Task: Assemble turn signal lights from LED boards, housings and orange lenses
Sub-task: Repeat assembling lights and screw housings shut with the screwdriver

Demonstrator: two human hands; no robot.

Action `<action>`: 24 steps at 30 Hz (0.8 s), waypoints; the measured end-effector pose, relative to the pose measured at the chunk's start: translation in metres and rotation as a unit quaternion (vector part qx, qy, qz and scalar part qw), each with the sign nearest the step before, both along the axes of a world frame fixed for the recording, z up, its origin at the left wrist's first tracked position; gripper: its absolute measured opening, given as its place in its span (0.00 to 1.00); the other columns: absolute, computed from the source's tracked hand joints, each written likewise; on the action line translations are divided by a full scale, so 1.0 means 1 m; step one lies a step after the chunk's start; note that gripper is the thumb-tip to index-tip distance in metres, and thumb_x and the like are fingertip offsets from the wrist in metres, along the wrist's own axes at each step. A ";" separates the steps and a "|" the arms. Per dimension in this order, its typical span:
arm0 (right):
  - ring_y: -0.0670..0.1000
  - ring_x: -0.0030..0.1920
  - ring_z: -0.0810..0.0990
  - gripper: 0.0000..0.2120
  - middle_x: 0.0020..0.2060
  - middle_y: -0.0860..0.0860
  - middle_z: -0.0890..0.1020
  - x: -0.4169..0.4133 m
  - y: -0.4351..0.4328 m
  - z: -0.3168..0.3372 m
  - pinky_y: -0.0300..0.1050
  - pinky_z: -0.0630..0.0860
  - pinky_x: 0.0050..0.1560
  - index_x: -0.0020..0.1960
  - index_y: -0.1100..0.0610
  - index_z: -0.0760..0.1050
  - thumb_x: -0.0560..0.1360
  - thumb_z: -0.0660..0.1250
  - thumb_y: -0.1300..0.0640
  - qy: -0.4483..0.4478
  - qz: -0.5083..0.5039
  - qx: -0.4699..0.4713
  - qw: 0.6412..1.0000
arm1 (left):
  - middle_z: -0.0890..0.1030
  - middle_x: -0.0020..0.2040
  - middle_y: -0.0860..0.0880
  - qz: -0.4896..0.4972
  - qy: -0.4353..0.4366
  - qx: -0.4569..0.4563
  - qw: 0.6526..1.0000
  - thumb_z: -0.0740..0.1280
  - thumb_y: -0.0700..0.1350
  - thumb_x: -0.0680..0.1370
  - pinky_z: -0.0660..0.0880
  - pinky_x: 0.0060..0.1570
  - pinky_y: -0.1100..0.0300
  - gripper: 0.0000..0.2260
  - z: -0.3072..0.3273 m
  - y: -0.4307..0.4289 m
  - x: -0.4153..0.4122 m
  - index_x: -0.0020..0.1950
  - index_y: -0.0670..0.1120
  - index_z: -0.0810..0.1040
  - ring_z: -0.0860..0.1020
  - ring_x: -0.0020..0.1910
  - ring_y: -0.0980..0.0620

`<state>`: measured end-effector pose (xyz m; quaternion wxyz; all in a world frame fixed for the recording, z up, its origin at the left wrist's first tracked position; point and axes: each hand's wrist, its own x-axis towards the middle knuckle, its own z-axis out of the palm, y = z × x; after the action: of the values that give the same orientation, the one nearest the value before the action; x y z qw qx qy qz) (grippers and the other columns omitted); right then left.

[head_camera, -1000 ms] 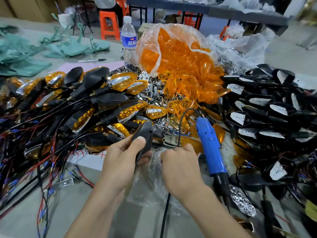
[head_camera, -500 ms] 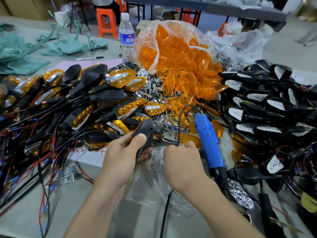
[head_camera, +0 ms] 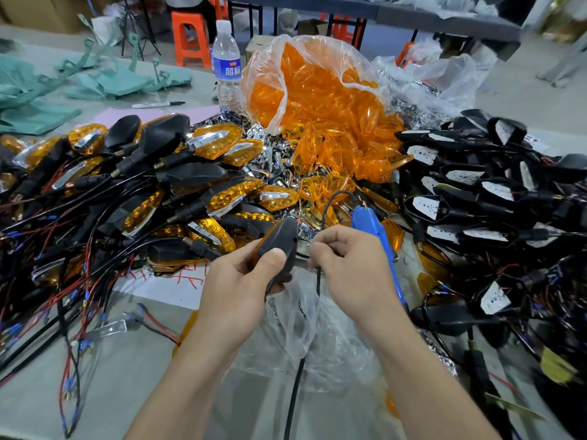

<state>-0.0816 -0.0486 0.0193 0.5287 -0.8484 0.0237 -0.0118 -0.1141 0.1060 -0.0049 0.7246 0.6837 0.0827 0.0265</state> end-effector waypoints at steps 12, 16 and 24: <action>0.50 0.29 0.82 0.10 0.30 0.54 0.84 -0.001 0.002 0.004 0.38 0.73 0.29 0.37 0.54 0.85 0.76 0.72 0.64 0.030 0.061 0.150 0.986 | 0.88 0.49 0.48 -0.022 -0.019 -0.005 1.000 0.66 0.52 0.77 0.84 0.55 0.49 0.11 0.005 0.000 -0.002 0.54 0.60 0.87 0.87 0.52 0.47; 0.51 0.30 0.83 0.12 0.32 0.58 0.85 -0.001 -0.001 0.006 0.39 0.76 0.30 0.38 0.56 0.85 0.77 0.71 0.68 0.056 0.076 0.192 0.977 | 0.89 0.50 0.49 -0.038 -0.016 -0.008 0.999 0.67 0.51 0.78 0.84 0.53 0.54 0.11 0.008 0.002 -0.002 0.55 0.61 0.87 0.87 0.52 0.48; 0.43 0.30 0.80 0.11 0.31 0.48 0.86 0.014 -0.016 -0.010 0.37 0.73 0.32 0.39 0.49 0.86 0.75 0.72 0.63 0.013 0.004 0.021 1.000 | 0.88 0.45 0.42 0.069 0.043 -0.089 0.993 0.63 0.42 0.86 0.83 0.40 0.62 0.11 0.013 0.022 0.004 0.54 0.41 0.85 0.88 0.44 0.45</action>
<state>-0.0672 -0.0648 0.0088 0.5463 -0.8371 0.0275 0.0019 -0.1099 0.1281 0.0083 0.7749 0.6095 0.1629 0.0395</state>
